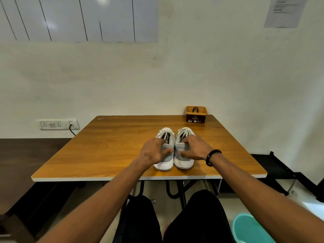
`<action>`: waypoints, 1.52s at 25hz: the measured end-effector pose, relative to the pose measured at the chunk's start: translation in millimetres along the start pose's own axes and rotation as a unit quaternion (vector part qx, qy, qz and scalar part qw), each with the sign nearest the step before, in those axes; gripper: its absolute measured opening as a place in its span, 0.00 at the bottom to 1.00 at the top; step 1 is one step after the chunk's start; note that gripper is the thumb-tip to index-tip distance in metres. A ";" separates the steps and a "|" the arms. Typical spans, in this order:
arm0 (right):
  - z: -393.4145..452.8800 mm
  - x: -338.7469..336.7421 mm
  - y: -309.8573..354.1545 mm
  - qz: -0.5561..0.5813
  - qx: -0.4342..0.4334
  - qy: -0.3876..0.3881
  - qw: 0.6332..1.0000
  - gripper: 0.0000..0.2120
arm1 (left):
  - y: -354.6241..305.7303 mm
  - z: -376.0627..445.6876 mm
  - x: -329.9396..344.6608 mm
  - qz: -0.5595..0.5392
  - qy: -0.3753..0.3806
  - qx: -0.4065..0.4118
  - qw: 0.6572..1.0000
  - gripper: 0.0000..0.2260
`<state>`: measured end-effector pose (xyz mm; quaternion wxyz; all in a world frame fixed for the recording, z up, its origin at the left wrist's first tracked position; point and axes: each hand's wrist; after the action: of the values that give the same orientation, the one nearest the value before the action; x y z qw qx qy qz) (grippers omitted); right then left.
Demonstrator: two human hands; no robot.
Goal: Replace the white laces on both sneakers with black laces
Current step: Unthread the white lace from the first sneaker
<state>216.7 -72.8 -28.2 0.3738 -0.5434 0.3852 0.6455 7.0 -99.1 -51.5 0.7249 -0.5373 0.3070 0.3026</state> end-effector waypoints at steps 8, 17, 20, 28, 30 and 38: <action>91.4 50.5 -27.1 0.083 0.080 -0.079 0.990 0.29 | 60.7 68.9 27.9 -0.239 -0.181 -0.002 0.954 0.37; 154.1 108.7 -49.4 0.289 0.083 -0.250 0.921 0.27 | 138.0 188.5 53.6 -0.315 -0.300 -0.113 0.893 0.30; 152.4 112.2 -51.6 0.286 0.076 -0.240 0.924 0.29 | 145.8 193.6 53.8 -0.364 -0.314 -0.112 0.869 0.25; 132.0 108.5 -37.6 0.230 0.101 -0.223 0.942 0.42 | 133.3 175.0 53.9 -0.405 -0.284 -0.094 0.864 0.20; 118.2 103.5 -29.0 0.219 0.107 -0.219 0.945 0.44 | 128.3 156.3 52.8 -0.423 -0.254 -0.091 0.865 0.22; 24.4 95.8 4.0 0.205 0.082 -0.217 0.951 0.35 | 83.7 20.0 43.2 -0.440 -0.207 -0.041 0.873 0.28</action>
<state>190.5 -46.3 -119.9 0.3515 -0.2672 0.4496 0.7765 -27.8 -55.1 -129.8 0.8072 -0.5714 -0.1308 0.0694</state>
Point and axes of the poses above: each hand's wrist, its own z-axis towards the middle knuckle, its own x-axis out of the palm, y = z × x, and after that the axes turned 14 degrees about -z, right-handed
